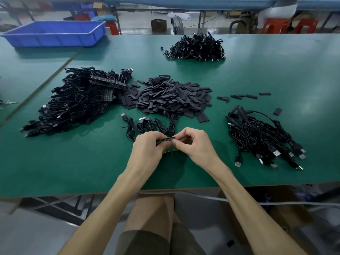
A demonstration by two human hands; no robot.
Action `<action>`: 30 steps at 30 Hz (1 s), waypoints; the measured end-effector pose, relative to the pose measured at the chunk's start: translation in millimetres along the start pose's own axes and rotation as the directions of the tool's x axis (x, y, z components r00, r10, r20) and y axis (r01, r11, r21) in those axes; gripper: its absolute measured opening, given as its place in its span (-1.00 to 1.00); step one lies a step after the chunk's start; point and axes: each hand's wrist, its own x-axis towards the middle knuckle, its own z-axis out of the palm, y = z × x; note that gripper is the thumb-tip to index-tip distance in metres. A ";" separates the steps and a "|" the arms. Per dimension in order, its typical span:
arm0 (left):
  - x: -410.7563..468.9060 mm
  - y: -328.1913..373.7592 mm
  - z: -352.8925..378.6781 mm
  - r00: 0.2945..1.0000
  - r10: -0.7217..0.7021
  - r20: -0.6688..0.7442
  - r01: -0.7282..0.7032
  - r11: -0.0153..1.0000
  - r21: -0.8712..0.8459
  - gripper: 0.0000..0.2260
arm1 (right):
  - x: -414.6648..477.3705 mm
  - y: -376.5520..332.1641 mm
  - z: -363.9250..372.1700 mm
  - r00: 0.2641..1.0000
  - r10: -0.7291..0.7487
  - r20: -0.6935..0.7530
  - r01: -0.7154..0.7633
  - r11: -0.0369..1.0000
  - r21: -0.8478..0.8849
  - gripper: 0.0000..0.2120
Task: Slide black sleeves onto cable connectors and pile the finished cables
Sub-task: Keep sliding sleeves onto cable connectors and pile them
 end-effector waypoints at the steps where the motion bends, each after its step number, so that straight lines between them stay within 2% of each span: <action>1: 0.3 0.0 -0.3 1.000 -0.003 0.001 0.003 1.000 -0.005 -0.95 | 0.0 -0.4 -0.1 1.000 0.003 0.001 -0.003 1.000 0.003 -0.96; 6: -1.3 -1.3 -1.7 1.000 -0.015 0.000 0.015 1.000 -0.020 -0.97 | -0.6 -1.9 1.0 1.000 0.007 0.004 -0.007 1.000 0.000 -0.95; 11: -1.8 2.4 0.5 0.998 0.022 -0.051 -0.020 0.999 0.047 -0.92 | -0.3 -2.0 0.8 1.000 0.011 -0.024 -0.011 1.000 0.005 -0.91; 14: -0.7 1.3 -6.7 0.999 0.024 -0.032 -0.020 0.995 0.099 -0.96 | 0.5 -2.3 -1.7 0.994 0.042 -0.103 -0.025 0.987 0.160 -0.95; 18: 3.5 -9.9 -24.4 0.995 0.037 -0.095 -0.004 0.947 0.321 -0.96 | 2.5 1.9 -8.6 0.941 0.175 -0.290 -0.035 0.903 0.429 -0.97; 22: 9.1 -24.0 -40.9 0.985 -0.011 -0.170 0.102 0.837 0.538 -0.95 | 4.6 3.9 -10.3 0.892 0.227 -0.391 0.024 0.839 0.543 -0.92; 26: 6.5 -22.0 -39.9 0.976 -0.073 -0.207 0.196 0.713 0.673 -0.87 | 3.2 -2.3 -11.2 0.890 0.231 -0.393 0.113 0.723 0.682 -0.91; 28: 5.5 -18.5 -33.0 0.981 0.015 -0.192 0.123 0.718 0.686 -0.78 | 3.1 -3.5 -11.0 0.892 0.246 -0.378 0.110 0.694 0.712 -0.92; 30: 7.2 -11.2 -25.0 0.973 0.195 -0.121 -0.086 0.797 0.598 -0.79 | 3.9 -3.4 -10.4 0.888 0.262 -0.377 0.113 0.671 0.733 -0.92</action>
